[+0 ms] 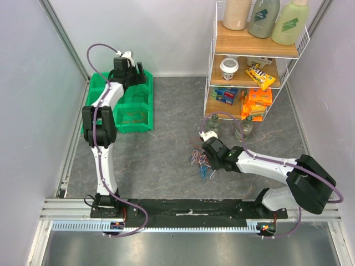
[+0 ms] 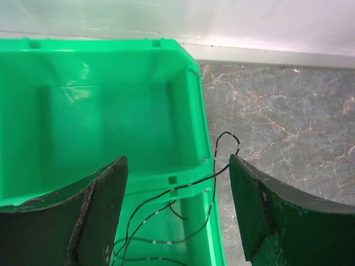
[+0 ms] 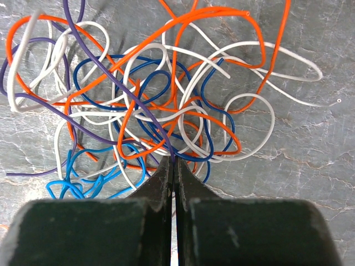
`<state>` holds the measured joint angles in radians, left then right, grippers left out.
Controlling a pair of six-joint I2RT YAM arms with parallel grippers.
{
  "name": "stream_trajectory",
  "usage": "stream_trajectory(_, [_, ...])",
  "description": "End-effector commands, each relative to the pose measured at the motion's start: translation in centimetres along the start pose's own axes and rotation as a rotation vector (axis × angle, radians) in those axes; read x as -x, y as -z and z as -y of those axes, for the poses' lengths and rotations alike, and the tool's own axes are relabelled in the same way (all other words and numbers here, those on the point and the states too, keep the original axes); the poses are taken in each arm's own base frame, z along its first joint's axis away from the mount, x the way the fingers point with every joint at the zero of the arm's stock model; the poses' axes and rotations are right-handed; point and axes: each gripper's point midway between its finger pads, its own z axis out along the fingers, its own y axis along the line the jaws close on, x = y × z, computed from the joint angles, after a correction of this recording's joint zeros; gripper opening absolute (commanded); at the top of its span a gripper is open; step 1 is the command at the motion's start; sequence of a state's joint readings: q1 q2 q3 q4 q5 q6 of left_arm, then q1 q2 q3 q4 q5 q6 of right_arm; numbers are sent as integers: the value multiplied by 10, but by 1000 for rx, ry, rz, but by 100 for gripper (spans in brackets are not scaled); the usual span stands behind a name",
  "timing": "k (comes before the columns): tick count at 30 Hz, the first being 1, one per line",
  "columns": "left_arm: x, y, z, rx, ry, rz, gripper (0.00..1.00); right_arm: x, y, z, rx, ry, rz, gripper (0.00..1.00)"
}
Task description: Untangle the cables
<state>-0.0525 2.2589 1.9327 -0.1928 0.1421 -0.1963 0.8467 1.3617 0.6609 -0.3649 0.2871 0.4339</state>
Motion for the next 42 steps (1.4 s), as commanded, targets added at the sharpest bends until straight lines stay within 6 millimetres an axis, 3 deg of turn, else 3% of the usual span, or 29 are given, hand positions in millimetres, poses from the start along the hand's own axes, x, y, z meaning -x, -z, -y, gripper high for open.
stream_trajectory(1, [14,-14,16,-100,-47,53,79,14,2,-4,11,0,15,0])
stream_trajectory(4, [8,-17,15,-102,-63,53,75,14,2,-4,10,4,9,0])
stream_trajectory(9, [8,-17,19,-97,-75,63,58,13,1,-4,10,8,1,0])
stream_trajectory(15, [21,-5,34,-135,-89,83,78,12,0,-4,7,10,-2,0])
stream_trajectory(24, [5,-2,48,-144,-173,80,79,12,-1,-5,13,14,-4,0])
stream_trajectory(28, [-12,-10,34,-29,-227,27,58,12,-1,-5,11,14,-4,0])
stream_trajectory(31, [-10,-6,30,10,-239,39,45,12,0,-5,12,12,-2,0])
stream_trajectory(39, [44,33,26,114,-259,159,5,13,-1,-5,8,13,-3,0])
stream_trajectory(42, [46,52,19,165,-248,147,2,13,-1,-4,4,12,-5,0])
